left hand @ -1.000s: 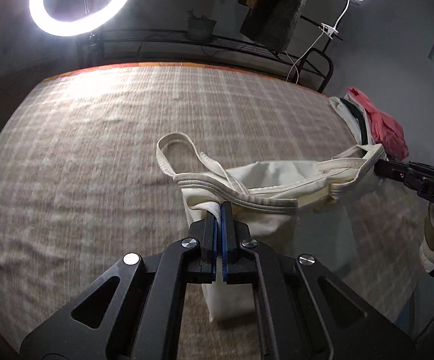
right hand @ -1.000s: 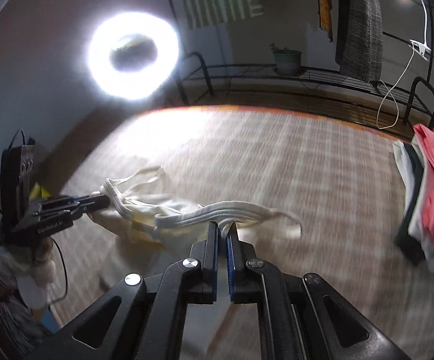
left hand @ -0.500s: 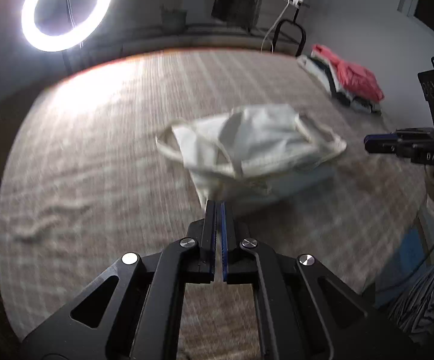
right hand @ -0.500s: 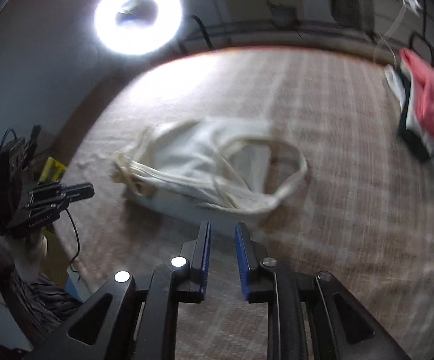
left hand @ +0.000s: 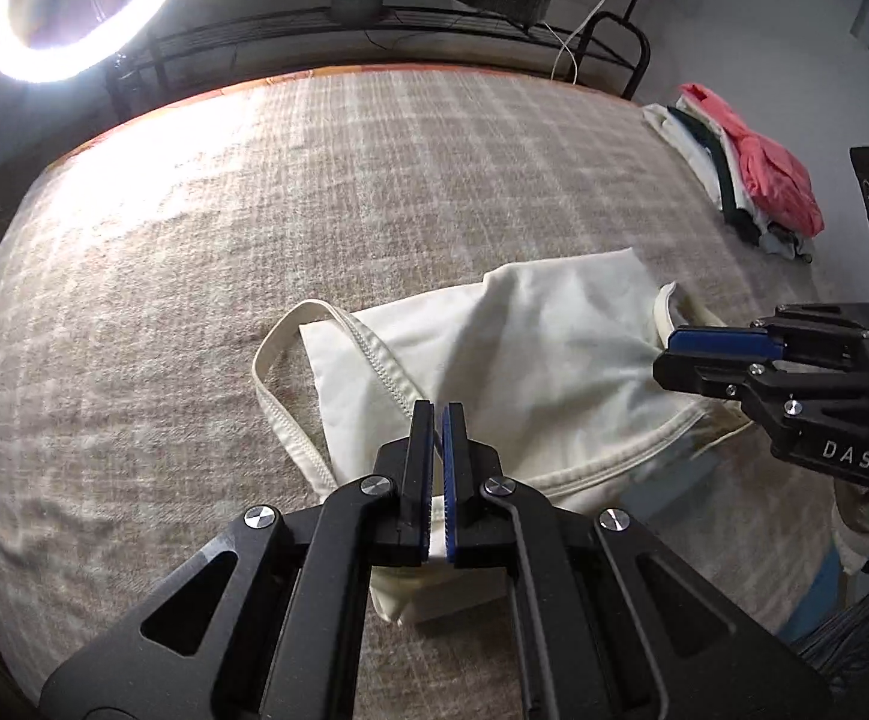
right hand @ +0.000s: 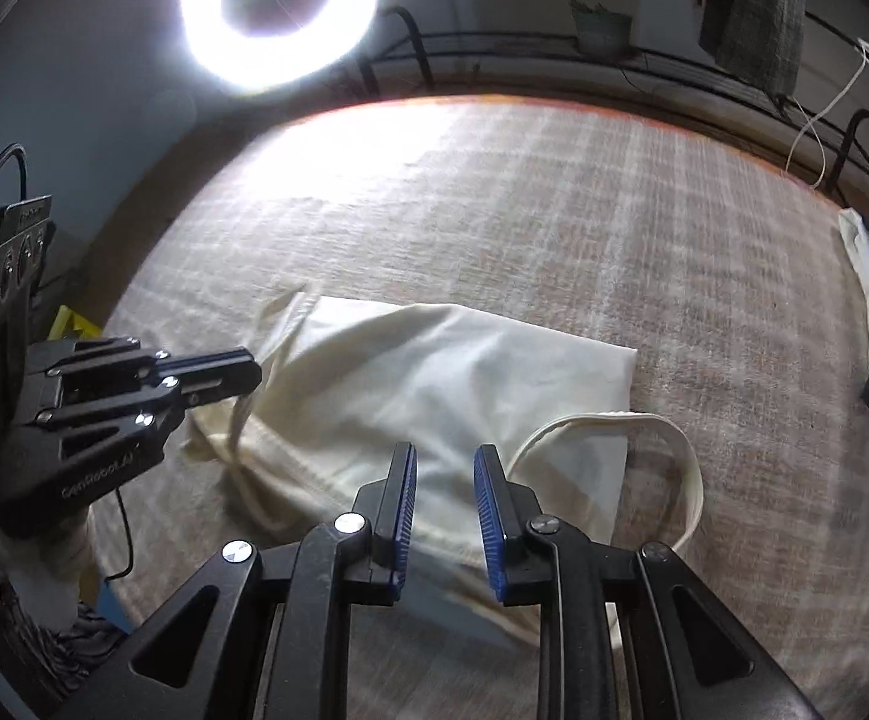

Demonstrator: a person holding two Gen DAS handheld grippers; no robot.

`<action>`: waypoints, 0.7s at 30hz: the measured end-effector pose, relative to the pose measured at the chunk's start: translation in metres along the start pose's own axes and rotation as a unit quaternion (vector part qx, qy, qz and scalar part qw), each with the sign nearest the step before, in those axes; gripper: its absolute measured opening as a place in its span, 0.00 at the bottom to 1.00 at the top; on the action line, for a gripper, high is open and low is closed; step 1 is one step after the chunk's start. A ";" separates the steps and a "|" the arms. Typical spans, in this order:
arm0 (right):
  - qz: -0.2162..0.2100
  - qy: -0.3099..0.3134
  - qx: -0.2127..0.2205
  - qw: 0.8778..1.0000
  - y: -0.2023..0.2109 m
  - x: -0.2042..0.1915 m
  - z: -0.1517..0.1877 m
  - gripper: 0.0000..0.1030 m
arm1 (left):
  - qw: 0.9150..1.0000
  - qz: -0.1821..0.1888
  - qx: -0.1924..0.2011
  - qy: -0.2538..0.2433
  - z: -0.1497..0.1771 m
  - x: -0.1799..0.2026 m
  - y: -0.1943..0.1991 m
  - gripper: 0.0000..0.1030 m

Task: Fold small clothes
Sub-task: 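Fold the strap end over onto the hem fold, then open the right gripper, then lower both grippers onto the folded camisole's edge and close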

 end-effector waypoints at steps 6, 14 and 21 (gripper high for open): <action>-0.007 -0.006 -0.035 0.999 -0.013 0.017 0.012 0.20 | 0.998 0.032 -0.045 -0.020 0.020 0.006 -0.015 0.00; -0.036 0.058 -0.067 0.995 0.011 0.029 0.075 0.21 | 0.995 0.048 -0.067 -0.047 0.082 0.011 0.024 0.00; -0.052 0.030 -0.010 0.998 0.050 0.043 0.066 0.21 | 0.999 0.036 0.000 -0.024 0.062 0.007 0.066 0.00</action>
Point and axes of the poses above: each gripper's, at about its wrist camera, not at the fingertips, and y roughly against the way its jaws point, x to its right, z to its underside, the point moved 4 cm from there along -y, roughly the way its jaws point, and after that the axes turned 10 degrees about -y, right-handed, at the moved point
